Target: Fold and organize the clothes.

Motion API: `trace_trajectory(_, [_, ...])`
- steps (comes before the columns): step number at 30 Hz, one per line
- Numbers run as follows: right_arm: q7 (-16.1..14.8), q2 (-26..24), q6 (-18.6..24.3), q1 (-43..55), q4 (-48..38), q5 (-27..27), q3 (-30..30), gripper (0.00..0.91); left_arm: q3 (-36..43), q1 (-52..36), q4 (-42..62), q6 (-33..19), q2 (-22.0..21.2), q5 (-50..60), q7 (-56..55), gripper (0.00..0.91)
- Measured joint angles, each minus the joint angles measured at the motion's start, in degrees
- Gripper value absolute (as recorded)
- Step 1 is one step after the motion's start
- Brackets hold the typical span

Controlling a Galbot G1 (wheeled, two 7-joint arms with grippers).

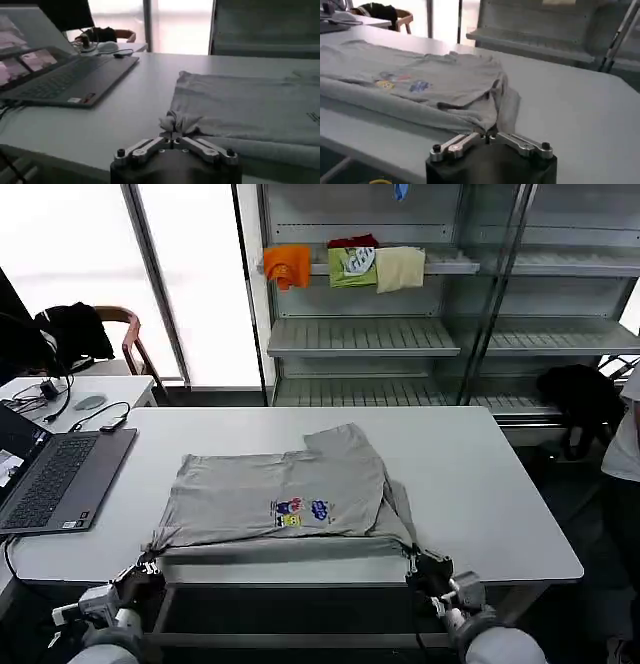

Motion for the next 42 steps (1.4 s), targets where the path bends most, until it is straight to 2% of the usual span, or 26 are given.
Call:
trace_trajectory(7, [2.8, 0.2, 0.7, -3.2, 1.8, -1.0, 0.1, 0.907, 0.2, 1.8, -2.3, 0.1, -0.1, 2.3, -2.8, 0.907])
trace_trajectory(14, [7.1, 0.5, 1.4, -6.9, 4.9, -1.2, 1.1, 0.907, -0.2, 2.9, -5.3, 0.8, 0.2, 3.7, -4.5, 0.907])
trace_trajectory(19, [9.9, 0.5, 1.6, -9.8, 8.2, -0.9, 3.5, 0.907, -0.7, 2.5, -8.7, 1.7, 0.9, 4.5, -4.7, 0.907])
trace_trajectory(24, [10.9, 0.9, 1.1, -10.3, 11.2, 0.1, 7.0, 0.907, -0.5, -0.4, -10.3, 2.4, 1.8, 3.5, -4.1, 0.907])
trace_trajectory(27, [9.9, 1.0, 1.1, -8.2, 11.5, 0.5, 8.6, 0.907, -0.4, -3.3, -10.0, 2.1, 2.4, 2.9, -1.8, 0.907])
trace_trajectory(31, [6.0, 1.8, 1.4, -1.2, 8.3, 0.7, 8.2, 0.907, 0.3, -8.7, -6.7, 1.1, 2.6, 2.0, 3.3, 0.907])
trace_trajectory(37, [-0.1, 5.3, 0.7, 15.5, -2.8, 2.0, 2.7, 0.907, 1.8, -18.1, 2.0, 1.1, 3.6, 0.0, 11.3, 0.907])
trace_trajectory(42, [-3.6, 9.6, 0.0, 29.4, -14.3, 2.2, -3.3, 0.907, 3.2, -25.1, 9.3, 2.3, 3.6, -1.3, 16.8, 0.907])
